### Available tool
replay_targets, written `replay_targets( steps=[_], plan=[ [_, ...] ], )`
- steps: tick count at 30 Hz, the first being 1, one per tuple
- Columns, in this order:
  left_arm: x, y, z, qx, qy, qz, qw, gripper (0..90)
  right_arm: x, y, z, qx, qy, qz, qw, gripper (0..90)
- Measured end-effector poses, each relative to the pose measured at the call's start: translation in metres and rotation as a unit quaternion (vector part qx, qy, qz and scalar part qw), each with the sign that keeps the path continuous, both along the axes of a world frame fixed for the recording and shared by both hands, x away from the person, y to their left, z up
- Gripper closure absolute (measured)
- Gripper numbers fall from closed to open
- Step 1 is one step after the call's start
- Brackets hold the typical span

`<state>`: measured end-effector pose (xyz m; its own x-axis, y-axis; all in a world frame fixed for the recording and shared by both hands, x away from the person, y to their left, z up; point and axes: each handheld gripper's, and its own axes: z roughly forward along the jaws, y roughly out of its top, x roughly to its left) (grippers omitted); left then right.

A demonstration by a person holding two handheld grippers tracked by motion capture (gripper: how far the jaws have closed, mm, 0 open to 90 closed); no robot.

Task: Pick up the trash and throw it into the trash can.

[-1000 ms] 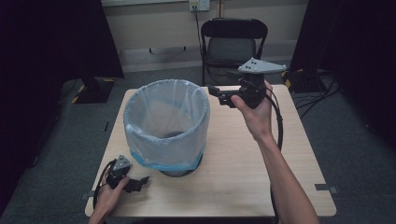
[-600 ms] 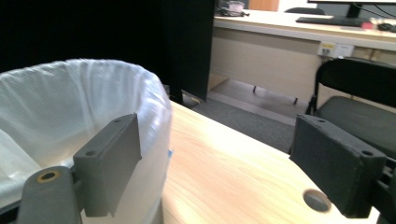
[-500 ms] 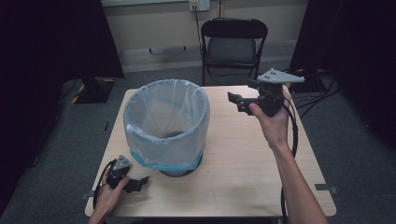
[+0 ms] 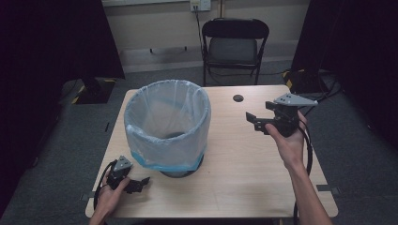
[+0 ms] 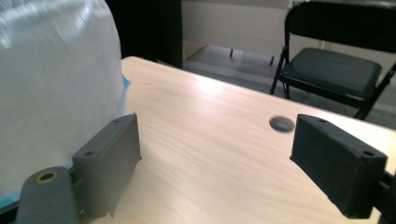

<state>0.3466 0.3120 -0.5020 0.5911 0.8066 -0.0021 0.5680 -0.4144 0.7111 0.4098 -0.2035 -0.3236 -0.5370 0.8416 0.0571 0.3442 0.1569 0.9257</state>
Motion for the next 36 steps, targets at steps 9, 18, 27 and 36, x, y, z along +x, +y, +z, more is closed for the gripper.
replay_targets(
  steps=[9,18,27,36],
  plan=[
    [0.000,0.000,0.000,0.001,0.000,0.000,1.0000,0.0,-0.016,-0.022,-0.046,-0.003,0.039,-0.026,0.9989,15.1],
    [0.000,0.000,0.000,0.001,0.000,0.002,1.0000,0.0,-0.028,-0.040,-0.097,-0.024,0.088,-0.049,0.9946,16.3],
    [0.000,0.000,0.000,0.001,0.000,0.002,1.0000,0.0,-0.033,-0.047,-0.143,-0.055,0.130,-0.064,0.9880,14.6],
    [0.000,0.000,0.000,0.001,-0.001,0.001,1.0000,0.0,-0.037,-0.042,-0.171,-0.088,0.165,-0.077,0.9793,14.5]
  ],
)
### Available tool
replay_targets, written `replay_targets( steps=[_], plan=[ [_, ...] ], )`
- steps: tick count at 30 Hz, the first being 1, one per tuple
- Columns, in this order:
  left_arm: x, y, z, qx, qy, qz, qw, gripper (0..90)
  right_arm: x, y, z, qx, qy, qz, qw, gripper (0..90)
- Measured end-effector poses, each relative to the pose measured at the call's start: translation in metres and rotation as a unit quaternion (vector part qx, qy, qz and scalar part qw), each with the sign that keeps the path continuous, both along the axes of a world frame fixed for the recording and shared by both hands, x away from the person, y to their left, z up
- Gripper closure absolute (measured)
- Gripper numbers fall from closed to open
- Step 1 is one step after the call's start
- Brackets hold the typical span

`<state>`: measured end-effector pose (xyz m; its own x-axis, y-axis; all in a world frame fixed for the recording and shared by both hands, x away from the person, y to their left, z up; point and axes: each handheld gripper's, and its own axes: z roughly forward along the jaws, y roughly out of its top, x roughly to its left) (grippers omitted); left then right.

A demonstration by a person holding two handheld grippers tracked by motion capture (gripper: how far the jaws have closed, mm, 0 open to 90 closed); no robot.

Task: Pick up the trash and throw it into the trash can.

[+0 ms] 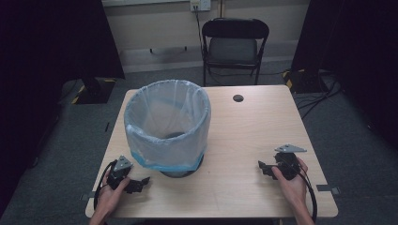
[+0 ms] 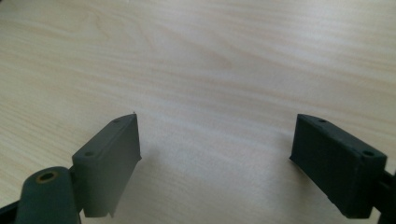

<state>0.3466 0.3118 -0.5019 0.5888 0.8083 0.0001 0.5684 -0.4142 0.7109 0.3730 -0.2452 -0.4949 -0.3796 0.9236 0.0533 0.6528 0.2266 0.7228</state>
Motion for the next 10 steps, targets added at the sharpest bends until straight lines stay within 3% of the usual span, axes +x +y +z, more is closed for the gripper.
replay_targets(
  steps=[4,6,10],
  plan=[
    [0.0000,0.0000,0.0000,0.000,0.000,0.000,1.0000,0.0,-0.0013,0.0030,-0.0019,-0.007,-0.007,-0.007,0.9999,13.6],
    [0.0000,0.0000,0.0000,0.000,0.000,0.000,1.0000,0.0,-0.0025,0.0073,-0.0041,-0.031,-0.018,-0.007,0.9993,12.5],
    [0.0000,0.0000,0.0000,0.000,0.000,0.000,1.0000,0.0,-0.0026,0.0071,-0.0048,-0.028,-0.020,-0.009,0.9994,12.3]
  ],
)
